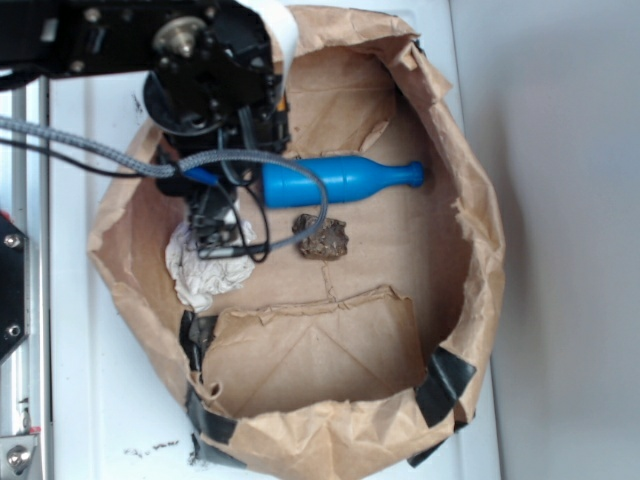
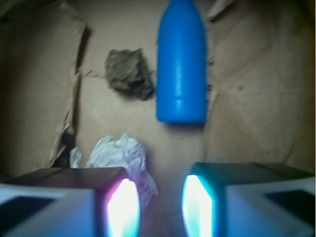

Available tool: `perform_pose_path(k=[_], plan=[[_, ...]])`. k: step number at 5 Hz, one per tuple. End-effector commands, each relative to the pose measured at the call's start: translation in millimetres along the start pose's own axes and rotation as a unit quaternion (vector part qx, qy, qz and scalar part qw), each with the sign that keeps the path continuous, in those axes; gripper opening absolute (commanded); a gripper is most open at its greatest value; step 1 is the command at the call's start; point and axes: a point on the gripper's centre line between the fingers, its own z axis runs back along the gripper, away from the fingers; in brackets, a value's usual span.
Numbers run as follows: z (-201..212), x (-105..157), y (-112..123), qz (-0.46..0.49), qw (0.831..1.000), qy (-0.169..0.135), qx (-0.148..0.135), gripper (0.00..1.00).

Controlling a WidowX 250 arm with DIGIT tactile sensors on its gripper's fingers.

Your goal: Grab the white paper.

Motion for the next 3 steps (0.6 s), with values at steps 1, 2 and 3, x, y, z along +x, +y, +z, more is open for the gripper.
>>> perform_pose_path(k=[1, 2, 3], plan=[[11.6, -0.9, 11.3, 0.004, 1.000, -0.027, 0.010, 1.00], [11.6, -0.9, 11.3, 0.004, 1.000, -0.027, 0.010, 1.00], [-16.7, -8.7, -3.5, -0.030, 0.999, -0.008, 0.013, 1.00]])
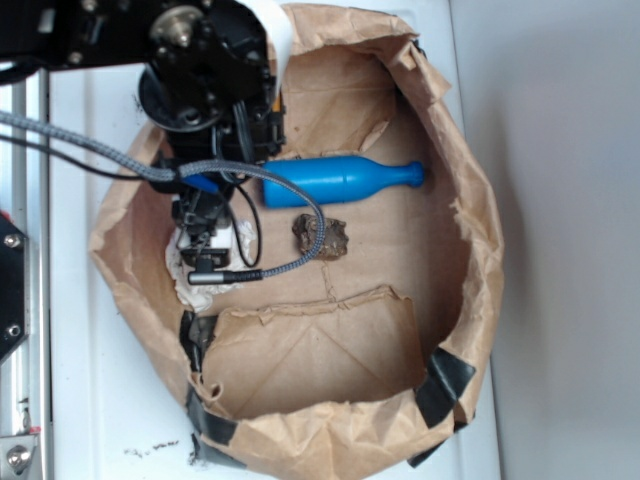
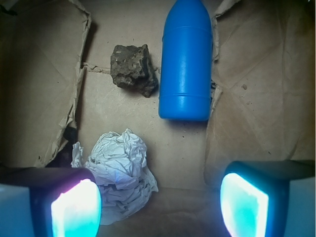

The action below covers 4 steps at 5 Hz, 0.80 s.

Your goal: Grab the white paper.

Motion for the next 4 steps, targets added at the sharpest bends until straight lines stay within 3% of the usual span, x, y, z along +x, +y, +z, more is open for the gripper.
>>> perform_pose_path(k=[1, 2, 3, 4], plan=[[-48.4, -13.8, -14.6, -0.048, 0.998, 0.022, 0.030, 1.00], [-63.3, -25.3, -37.7, -0.088, 0.995, 0.022, 0.032, 1.00], [-62.6, -31.8, -41.6, -0.088, 0.996, 0.023, 0.021, 1.00], [-62.5, -21.8, -31.6, -0.067, 0.997, 0.020, 0.019, 0.00]])
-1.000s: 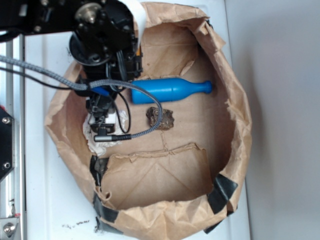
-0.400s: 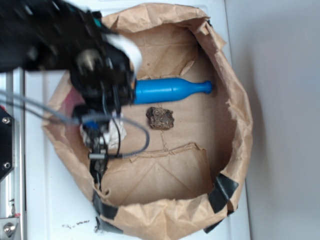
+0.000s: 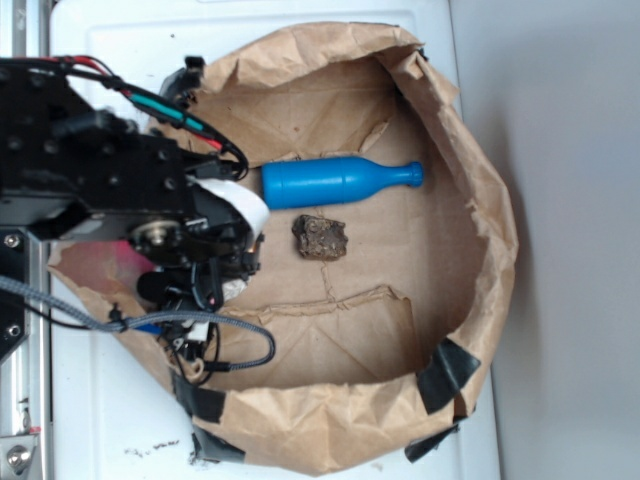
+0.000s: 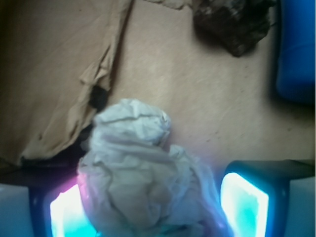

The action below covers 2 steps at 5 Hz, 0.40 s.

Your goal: Grab the white paper.

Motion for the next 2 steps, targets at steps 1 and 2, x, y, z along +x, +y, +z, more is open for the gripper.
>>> perform_pose_path(k=[1, 2], plan=[[4.1, 3.8, 16.4, 0.007, 1.000, -0.012, 0.003, 0.00], [22.1, 12.2, 21.7, 0.010, 0.999, -0.033, 0.001, 0.00]])
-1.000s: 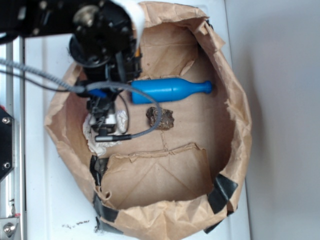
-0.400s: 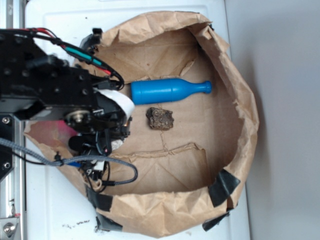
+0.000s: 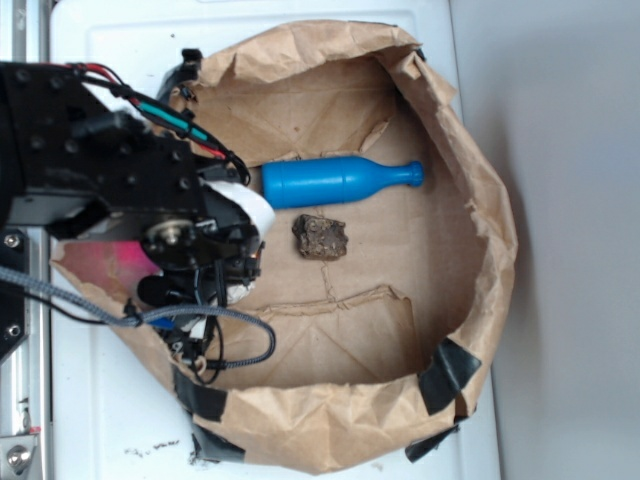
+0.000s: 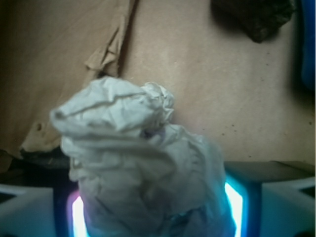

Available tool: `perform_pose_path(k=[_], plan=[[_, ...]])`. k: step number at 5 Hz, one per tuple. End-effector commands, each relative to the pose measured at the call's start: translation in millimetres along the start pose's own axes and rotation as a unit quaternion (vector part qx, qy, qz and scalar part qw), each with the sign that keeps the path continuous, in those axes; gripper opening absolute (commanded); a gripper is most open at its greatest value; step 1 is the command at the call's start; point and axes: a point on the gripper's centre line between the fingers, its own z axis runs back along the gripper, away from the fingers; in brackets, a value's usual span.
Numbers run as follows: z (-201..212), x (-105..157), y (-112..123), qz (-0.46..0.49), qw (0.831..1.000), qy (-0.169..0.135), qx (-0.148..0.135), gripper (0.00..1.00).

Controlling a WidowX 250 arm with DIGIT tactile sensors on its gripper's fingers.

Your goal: Grab the white paper.

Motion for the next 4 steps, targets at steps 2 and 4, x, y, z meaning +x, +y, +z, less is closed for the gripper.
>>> perform_pose_path(k=[2, 4], plan=[[102.3, 10.1, 18.7, 0.036, 0.992, -0.117, -0.007, 0.00], [142.1, 14.5, 20.6, 0.068, 0.992, -0.108, -0.004, 0.00]])
